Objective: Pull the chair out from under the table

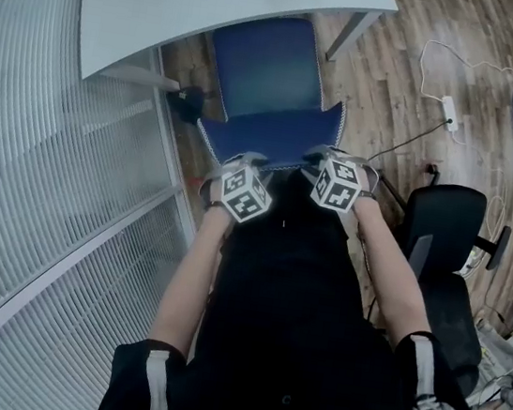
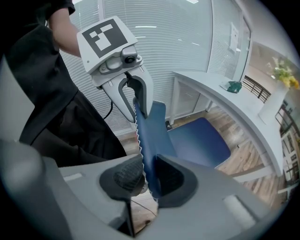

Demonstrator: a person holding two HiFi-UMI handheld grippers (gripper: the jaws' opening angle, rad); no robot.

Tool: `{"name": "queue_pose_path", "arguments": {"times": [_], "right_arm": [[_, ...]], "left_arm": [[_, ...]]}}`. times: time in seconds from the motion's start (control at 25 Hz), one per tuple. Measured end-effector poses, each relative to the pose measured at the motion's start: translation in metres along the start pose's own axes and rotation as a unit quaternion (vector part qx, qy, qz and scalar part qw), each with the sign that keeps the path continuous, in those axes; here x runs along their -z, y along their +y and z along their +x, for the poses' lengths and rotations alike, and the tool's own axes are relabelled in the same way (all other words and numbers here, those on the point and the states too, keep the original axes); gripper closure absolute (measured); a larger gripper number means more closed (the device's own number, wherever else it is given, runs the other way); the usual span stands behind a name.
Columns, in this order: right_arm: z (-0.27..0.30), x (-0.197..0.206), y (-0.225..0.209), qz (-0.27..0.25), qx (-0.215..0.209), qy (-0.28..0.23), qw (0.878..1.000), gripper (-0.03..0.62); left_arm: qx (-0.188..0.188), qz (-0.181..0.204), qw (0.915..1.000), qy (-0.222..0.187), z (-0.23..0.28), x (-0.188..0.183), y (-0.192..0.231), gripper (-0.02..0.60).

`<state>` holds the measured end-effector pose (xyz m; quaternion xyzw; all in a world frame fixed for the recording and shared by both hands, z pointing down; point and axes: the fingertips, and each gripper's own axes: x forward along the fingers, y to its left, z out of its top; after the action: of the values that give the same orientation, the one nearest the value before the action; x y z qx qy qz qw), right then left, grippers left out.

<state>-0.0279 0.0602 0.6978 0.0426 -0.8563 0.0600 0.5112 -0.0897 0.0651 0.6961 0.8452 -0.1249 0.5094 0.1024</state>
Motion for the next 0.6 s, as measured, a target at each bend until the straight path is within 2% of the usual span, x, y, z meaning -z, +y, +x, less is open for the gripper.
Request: {"name": "queue_pose_path", "arguments": {"times": [0.6], "right_arm": [[-0.023,0.021,0.030,-0.010,-0.016,0.002,1.000,0.496]], "left_arm": [[-0.008,-0.005,0.9999,0.007,-0.002,-0.017,-0.041,0.487]]}}
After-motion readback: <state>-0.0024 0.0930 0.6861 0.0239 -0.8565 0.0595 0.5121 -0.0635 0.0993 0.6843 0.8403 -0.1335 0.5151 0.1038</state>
